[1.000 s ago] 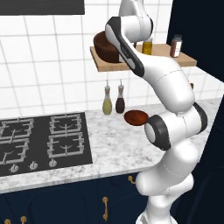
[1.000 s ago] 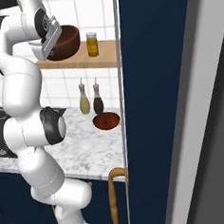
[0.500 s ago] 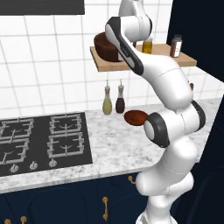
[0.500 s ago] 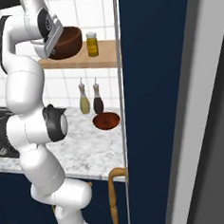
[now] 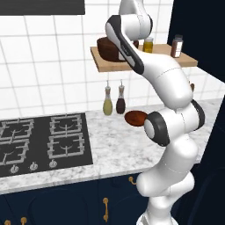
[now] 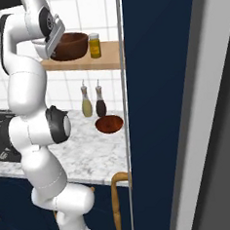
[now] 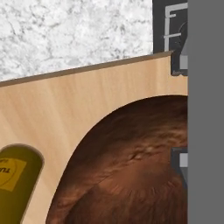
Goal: Pick up the bowls on the counter and stack them on top of one another in the open cabinet. Place the smaller bowl on top of the larger bowl.
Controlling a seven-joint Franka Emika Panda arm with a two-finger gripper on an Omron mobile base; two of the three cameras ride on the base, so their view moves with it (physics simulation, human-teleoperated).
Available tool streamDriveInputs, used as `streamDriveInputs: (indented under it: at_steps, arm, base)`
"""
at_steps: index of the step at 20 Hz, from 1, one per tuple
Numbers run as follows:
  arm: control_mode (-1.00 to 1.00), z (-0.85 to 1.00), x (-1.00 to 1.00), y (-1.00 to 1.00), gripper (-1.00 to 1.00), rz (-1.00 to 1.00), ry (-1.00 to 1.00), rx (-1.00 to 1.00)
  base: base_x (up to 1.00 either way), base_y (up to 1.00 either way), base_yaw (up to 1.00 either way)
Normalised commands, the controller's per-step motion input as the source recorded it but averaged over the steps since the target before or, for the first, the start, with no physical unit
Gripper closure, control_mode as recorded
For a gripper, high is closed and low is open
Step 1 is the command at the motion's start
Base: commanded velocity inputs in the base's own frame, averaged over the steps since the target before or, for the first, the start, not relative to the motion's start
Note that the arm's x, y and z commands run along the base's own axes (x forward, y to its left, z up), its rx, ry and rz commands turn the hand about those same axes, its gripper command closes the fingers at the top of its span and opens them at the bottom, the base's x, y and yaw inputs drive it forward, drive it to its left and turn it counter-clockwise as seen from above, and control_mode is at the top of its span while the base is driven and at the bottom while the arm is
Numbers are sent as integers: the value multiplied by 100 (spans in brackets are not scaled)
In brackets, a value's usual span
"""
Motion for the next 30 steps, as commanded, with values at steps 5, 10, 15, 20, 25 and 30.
streamDriveInputs:
  at_steps: [5,10,15,20,25,30]
  arm:
    - [-100,6,0,0,-100,0,0,0]
    - [-100,46,-14,0,-100,0,-4,0]
    - [-100,15,-90,-13,-100,7,-1,0]
    - [-100,0,-100,-39,-100,24,0,0]
    - [-100,-27,-84,-24,-100,34,5,-2]
    - [-100,-79,-77,-5,-100,41,3,-13]
  base:
    - [0,0,0]
    - [0,0,0]
    - [0,0,0]
    - [0,0,0]
    - [0,0,0]
    - [0,0,0]
